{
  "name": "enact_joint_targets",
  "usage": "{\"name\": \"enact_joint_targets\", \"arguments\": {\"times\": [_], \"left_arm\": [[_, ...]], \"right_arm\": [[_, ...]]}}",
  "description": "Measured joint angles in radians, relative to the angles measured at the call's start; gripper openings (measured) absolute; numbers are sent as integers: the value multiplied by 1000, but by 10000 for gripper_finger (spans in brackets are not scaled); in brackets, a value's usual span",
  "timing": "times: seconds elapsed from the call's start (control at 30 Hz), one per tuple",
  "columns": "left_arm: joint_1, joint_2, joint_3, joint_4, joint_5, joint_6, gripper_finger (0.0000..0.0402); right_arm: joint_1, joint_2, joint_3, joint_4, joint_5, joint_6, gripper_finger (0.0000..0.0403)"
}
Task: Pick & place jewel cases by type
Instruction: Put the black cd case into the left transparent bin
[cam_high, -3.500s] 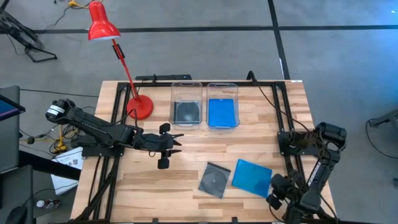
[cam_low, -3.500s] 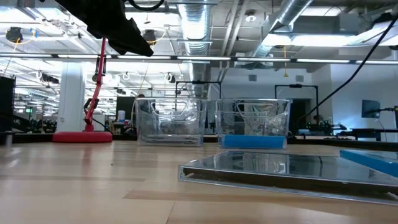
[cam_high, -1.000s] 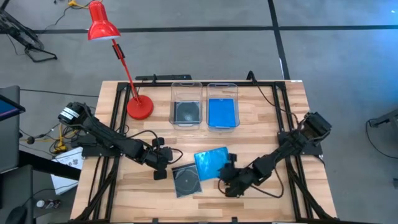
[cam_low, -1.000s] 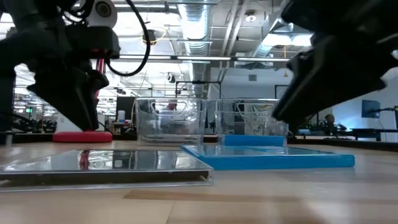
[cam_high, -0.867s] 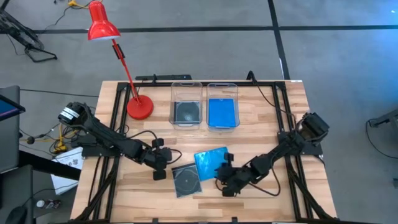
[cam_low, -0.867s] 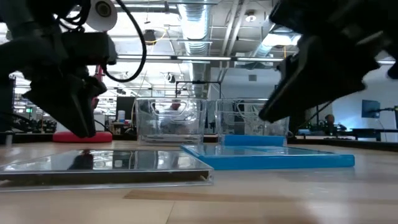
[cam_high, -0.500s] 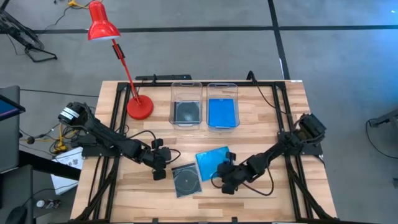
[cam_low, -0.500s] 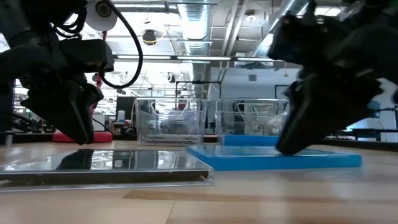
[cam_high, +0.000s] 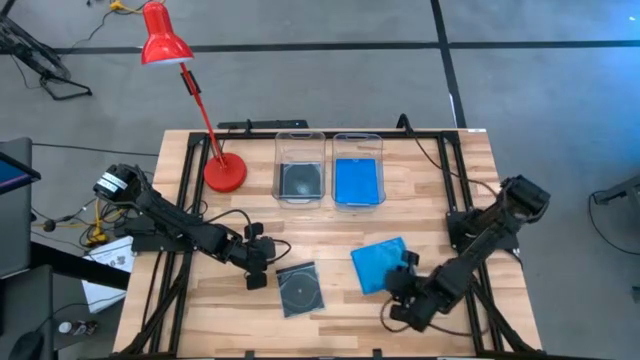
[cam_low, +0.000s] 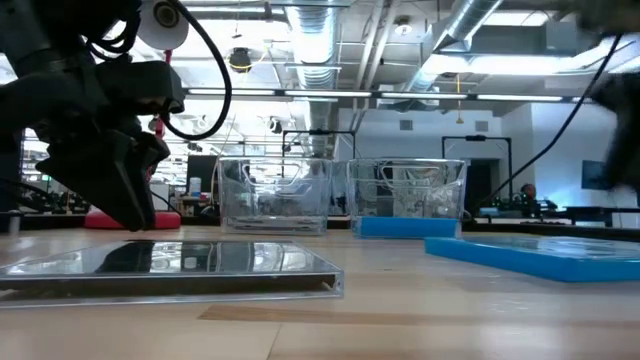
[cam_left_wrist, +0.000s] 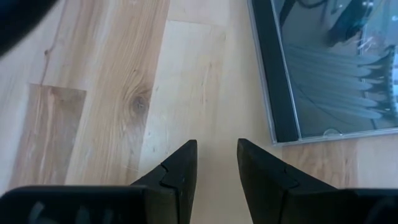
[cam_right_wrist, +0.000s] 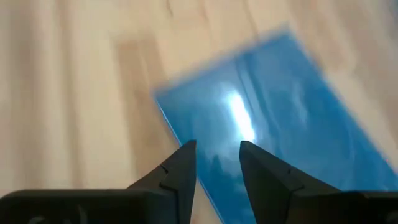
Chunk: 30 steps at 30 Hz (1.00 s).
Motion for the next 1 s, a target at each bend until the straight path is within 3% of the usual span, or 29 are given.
{"name": "enact_joint_targets", "arguments": {"times": [0.1, 0.23, 0.4, 0.6, 0.83, 1.0], "left_arm": [[3, -1, 0, 0, -1, 3, 109], [14, -1, 0, -1, -27, 6, 109], [44, -2, 0, -4, -42, 5, 109], [58, -2, 0, -2, -30, 5, 109], [58, -2, 0, -1, 12, -14, 109], [58, -2, 0, 4, 29, -32, 109]], "right_arm": [[2, -17, -1, 76, 43, -53, 118], [-32, -4, 0, 294, 40, -242, 118], [-122, 97, 3, 607, -115, -494, 118], [-218, 234, 23, 805, -298, -606, 118], [-269, 375, 127, 884, -518, -689, 118], [-288, 441, 190, 883, -610, -717, 118]]}}
